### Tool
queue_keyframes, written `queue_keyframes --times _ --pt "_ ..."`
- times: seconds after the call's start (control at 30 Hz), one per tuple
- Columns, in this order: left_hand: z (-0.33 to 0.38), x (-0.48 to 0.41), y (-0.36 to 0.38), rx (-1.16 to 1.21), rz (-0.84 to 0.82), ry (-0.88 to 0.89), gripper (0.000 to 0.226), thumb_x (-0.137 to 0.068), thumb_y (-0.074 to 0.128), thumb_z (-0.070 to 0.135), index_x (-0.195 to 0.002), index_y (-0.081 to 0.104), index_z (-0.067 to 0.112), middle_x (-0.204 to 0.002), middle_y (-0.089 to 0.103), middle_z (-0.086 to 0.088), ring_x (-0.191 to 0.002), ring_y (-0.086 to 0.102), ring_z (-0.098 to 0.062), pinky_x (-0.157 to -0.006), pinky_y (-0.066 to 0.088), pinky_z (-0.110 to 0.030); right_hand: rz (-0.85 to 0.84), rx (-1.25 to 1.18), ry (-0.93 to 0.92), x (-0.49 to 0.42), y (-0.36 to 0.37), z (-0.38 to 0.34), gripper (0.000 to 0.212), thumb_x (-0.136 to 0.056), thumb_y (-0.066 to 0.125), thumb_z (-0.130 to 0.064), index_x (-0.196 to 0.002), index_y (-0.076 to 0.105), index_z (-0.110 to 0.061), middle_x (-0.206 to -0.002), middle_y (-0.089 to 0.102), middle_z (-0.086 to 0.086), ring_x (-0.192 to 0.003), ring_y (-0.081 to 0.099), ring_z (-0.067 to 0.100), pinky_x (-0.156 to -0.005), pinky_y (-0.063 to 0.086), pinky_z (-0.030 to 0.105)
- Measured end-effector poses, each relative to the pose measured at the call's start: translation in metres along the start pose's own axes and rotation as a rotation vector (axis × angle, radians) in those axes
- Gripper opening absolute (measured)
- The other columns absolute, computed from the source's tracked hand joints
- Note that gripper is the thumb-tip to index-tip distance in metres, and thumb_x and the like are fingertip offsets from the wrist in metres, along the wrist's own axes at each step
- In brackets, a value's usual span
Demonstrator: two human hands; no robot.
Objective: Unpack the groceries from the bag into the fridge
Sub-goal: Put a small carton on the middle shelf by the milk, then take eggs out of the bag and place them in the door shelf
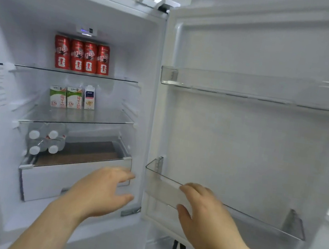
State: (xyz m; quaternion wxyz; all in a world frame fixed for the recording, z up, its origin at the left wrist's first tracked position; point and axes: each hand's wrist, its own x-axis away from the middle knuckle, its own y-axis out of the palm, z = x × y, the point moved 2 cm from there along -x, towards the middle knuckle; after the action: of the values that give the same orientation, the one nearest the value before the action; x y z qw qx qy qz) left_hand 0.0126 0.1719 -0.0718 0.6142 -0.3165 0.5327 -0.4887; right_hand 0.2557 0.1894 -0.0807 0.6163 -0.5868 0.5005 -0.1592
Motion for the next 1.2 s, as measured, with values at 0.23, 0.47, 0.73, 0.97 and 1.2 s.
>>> queue_keyframes --times 0.23,0.47,0.73,0.97,1.2 --pt "0.106 -0.017 0.021 0.072 0.051 0.260 0.087 -0.064 0.028 0.075 -0.136 0.054 0.035 -0.146 0.047 0.015 -0.136 0.039 -0.004 -0.108 0.021 -0.017 0.097 0.119 0.238 0.080 -0.065 0.064 0.047 -0.095 0.051 -0.039 -0.140 0.049 -0.024 -0.140 0.049 -0.010 -0.128 0.046 0.015 -0.104 0.035 0.024" --pt "0.235 -0.022 0.033 0.221 0.022 0.597 0.071 -0.071 0.032 0.073 -0.123 0.065 0.038 -0.126 0.059 0.025 -0.120 0.054 -0.001 -0.095 0.039 -0.020 0.157 0.250 0.558 0.176 -0.130 0.116 0.049 -0.096 0.046 -0.048 -0.142 0.043 -0.031 -0.143 0.047 -0.015 -0.130 0.043 0.008 -0.104 0.036 0.023" --pt "0.373 -0.023 0.067 0.241 -0.082 0.995 0.052 -0.079 0.048 0.054 -0.112 0.073 0.021 -0.111 0.072 0.009 -0.100 0.069 -0.012 -0.089 0.047 -0.028 0.233 0.359 0.898 0.273 -0.175 0.161 0.052 -0.096 0.047 -0.049 -0.145 0.039 -0.032 -0.145 0.045 -0.016 -0.132 0.040 0.006 -0.107 0.035 0.023" --pt "0.474 -0.014 0.119 0.281 -0.237 1.202 0.051 -0.092 0.048 0.056 -0.138 0.052 0.035 -0.143 0.049 0.019 -0.131 0.045 -0.003 -0.106 0.033 -0.021 0.296 0.406 1.202 0.347 -0.192 0.175 0.052 -0.096 0.047 -0.049 -0.144 0.040 -0.031 -0.145 0.044 -0.016 -0.132 0.039 0.005 -0.108 0.030 0.020" --pt "0.549 0.024 0.164 0.408 -0.429 1.399 0.054 -0.096 0.046 0.053 -0.146 0.037 0.038 -0.150 0.037 0.021 -0.137 0.034 0.000 -0.113 0.024 -0.019 0.332 0.390 1.534 0.419 -0.185 0.160 0.047 -0.097 0.047 -0.045 -0.141 0.041 -0.033 -0.140 0.045 -0.017 -0.129 0.039 0.007 -0.105 0.033 0.022"
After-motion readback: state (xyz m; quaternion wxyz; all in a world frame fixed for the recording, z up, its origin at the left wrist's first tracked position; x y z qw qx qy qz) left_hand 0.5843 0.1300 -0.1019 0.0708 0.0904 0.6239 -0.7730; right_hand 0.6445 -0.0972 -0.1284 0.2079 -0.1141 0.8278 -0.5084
